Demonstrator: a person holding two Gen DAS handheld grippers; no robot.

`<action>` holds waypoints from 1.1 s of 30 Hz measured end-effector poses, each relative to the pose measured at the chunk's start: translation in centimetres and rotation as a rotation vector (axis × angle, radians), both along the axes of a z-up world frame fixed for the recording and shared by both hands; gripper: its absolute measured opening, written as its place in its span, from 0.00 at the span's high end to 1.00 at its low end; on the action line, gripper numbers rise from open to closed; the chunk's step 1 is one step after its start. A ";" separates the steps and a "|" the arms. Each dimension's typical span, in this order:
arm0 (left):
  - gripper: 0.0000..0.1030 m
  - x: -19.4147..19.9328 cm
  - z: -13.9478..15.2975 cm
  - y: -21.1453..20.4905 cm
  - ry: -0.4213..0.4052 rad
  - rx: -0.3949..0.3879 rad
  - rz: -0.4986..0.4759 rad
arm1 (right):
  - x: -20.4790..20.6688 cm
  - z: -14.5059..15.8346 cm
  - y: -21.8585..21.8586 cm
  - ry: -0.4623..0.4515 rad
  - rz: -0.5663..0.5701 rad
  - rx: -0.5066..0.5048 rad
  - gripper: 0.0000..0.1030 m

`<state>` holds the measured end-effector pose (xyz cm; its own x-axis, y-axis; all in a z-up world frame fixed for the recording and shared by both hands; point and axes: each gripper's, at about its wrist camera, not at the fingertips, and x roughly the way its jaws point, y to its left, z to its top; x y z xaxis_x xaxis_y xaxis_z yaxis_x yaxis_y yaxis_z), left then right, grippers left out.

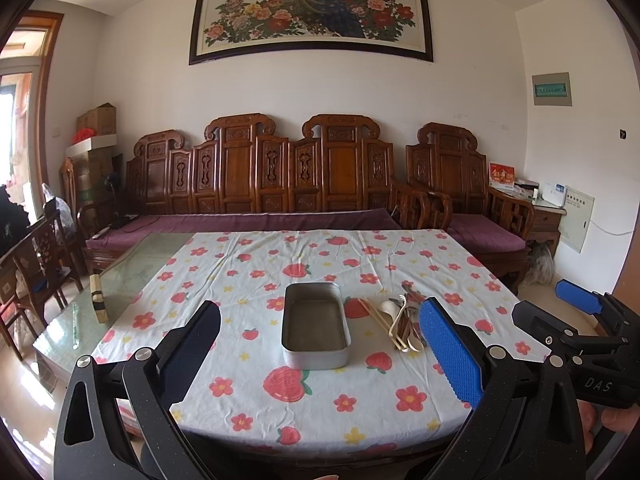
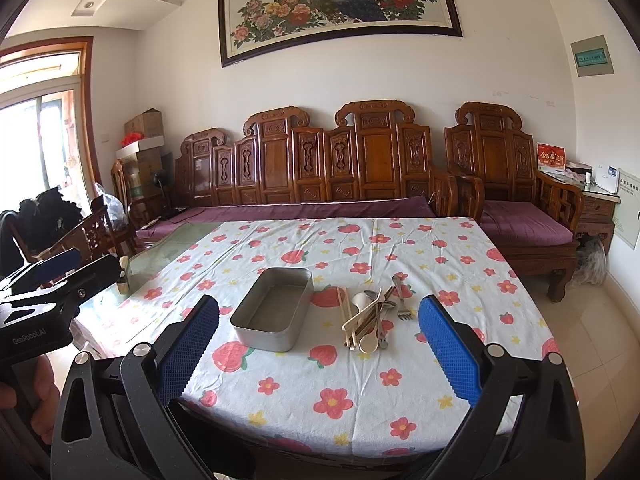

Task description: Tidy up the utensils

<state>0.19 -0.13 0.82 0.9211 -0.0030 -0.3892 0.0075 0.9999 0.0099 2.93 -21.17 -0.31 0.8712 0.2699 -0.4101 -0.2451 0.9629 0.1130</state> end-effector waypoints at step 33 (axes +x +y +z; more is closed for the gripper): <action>0.06 3.3 -1.9 0.5 0.102 0.001 -0.018 | 2.0 -2.2 0.2 0.042 0.032 -0.014 0.03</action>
<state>3.48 0.35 -1.11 0.8765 -0.0193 -0.4811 0.0268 0.9996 0.0087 4.95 -20.97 -2.56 0.8443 0.2912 -0.4498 -0.2710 0.9562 0.1105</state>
